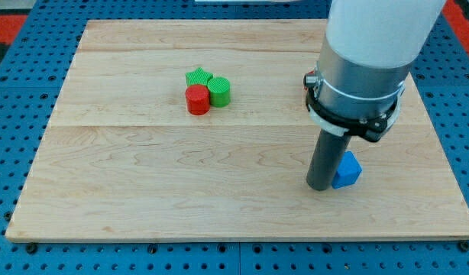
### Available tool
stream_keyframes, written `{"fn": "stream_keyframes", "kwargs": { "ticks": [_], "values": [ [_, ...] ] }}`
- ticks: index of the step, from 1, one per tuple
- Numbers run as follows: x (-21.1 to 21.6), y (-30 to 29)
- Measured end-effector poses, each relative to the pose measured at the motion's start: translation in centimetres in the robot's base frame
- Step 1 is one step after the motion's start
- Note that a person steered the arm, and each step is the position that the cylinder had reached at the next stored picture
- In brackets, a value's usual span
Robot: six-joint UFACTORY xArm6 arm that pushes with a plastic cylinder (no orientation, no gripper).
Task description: Nudge the blue cube down a bit
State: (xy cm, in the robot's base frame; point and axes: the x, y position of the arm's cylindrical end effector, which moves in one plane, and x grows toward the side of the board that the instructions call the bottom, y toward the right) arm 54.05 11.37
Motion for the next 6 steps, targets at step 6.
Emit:
{"fn": "stream_keyframes", "kwargs": {
  "ticks": [6],
  "values": [
    [-5.4,6.8]
  ]
}}
